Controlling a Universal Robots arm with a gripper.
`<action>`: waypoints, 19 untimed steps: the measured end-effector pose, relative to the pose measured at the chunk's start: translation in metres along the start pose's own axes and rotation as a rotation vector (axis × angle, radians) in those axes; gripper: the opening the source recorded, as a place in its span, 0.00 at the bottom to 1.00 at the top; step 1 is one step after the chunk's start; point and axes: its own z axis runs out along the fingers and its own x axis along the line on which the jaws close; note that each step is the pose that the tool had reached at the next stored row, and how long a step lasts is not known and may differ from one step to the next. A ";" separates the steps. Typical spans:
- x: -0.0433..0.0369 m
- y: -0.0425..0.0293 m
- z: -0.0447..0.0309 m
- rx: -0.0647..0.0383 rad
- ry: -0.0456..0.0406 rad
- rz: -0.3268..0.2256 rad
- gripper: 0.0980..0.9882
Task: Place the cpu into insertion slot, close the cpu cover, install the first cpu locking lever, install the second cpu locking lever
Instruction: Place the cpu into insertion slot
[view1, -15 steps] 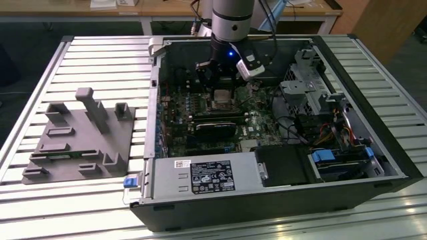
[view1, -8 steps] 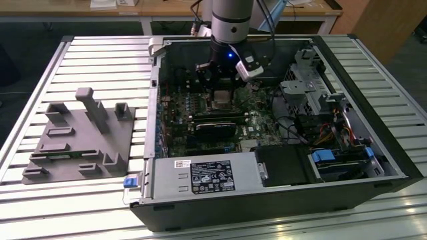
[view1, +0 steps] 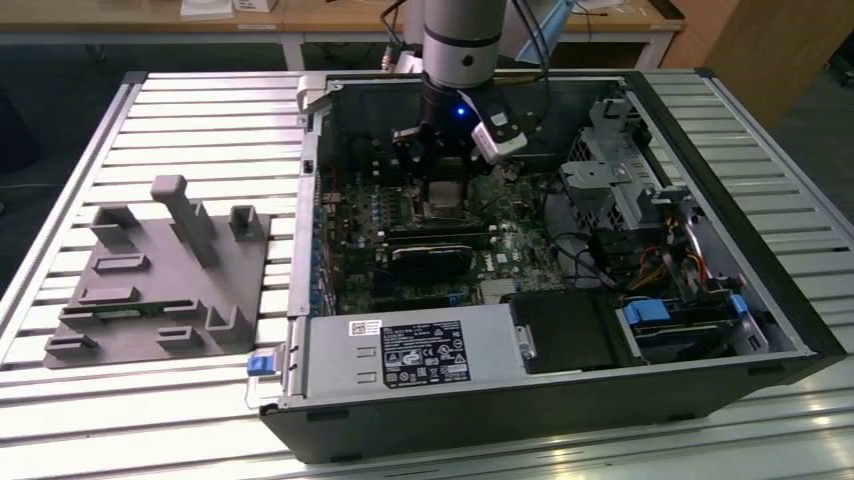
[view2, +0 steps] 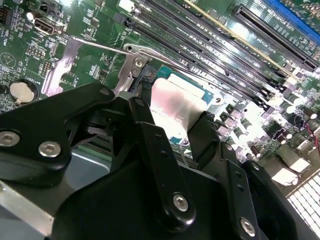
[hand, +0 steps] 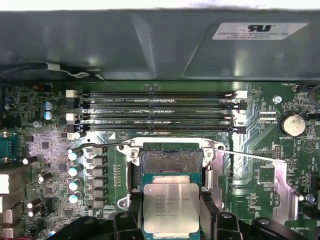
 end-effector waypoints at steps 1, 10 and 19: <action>-0.0001 0.0000 0.0003 0.000 -0.0011 -0.001 0.49; 0.0000 0.0000 0.0008 0.000 0.0015 0.064 0.49; 0.0000 0.0001 0.0017 -0.002 0.0084 0.227 0.49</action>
